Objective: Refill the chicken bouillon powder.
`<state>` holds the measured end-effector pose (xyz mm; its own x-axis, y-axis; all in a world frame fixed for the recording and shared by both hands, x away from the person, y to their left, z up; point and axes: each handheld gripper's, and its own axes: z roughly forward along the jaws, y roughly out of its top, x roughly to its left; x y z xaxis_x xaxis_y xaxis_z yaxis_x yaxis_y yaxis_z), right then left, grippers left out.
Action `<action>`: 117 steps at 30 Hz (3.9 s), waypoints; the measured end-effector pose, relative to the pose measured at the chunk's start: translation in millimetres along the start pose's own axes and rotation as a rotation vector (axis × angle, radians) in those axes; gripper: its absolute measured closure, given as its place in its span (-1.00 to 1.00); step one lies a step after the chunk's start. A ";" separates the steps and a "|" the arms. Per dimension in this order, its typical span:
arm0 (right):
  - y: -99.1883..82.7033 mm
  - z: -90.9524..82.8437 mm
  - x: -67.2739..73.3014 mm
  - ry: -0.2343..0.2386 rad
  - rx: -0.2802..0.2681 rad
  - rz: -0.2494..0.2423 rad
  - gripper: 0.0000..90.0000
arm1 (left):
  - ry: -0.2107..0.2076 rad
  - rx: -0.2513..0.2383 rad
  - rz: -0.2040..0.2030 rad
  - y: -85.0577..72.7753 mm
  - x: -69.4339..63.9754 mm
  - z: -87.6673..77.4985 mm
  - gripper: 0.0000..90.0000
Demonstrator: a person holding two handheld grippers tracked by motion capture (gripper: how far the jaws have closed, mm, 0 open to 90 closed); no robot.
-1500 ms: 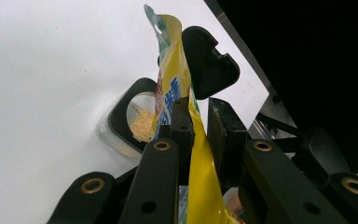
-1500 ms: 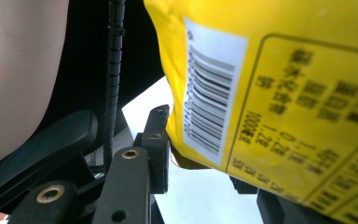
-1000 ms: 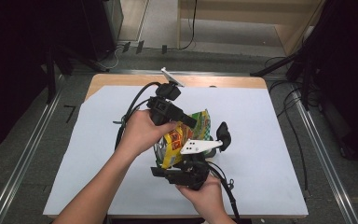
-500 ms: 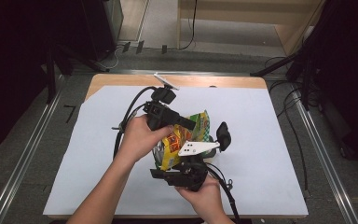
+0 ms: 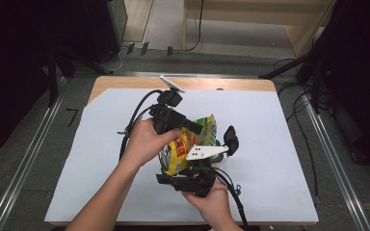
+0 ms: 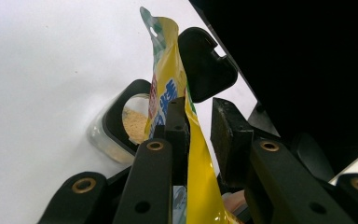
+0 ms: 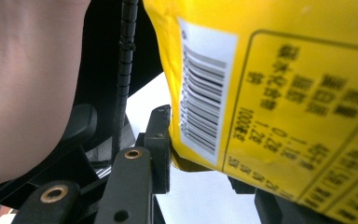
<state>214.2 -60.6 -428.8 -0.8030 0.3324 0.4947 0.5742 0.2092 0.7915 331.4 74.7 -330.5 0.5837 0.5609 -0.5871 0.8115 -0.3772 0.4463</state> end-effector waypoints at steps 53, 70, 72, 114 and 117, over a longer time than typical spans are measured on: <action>5.2 16.1 1.0 0.015 0.024 -0.092 0.51 | 0.066 -0.082 0.015 -16.1 1.8 -21.5 0.76; 5.5 16.1 1.2 0.014 0.037 -0.104 0.51 | 0.057 -0.078 0.006 -16.5 4.1 -21.4 0.79; 5.4 16.4 1.0 0.015 0.034 -0.103 0.51 | 0.056 -0.078 0.007 -16.5 4.0 -21.4 0.79; 5.2 16.5 -2.5 0.013 0.051 -0.105 0.51 | 0.045 -0.073 -0.008 -15.8 10.5 -18.2 0.79; 5.0 16.4 -2.5 0.013 0.052 -0.103 0.51 | 0.039 -0.071 -0.013 -15.5 11.3 -17.8 0.79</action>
<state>221.8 -45.3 -431.9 -0.8600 0.2948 0.4165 0.4957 0.2888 0.8191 324.9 100.0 -332.0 0.5705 0.5940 -0.5671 0.8140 -0.3171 0.4868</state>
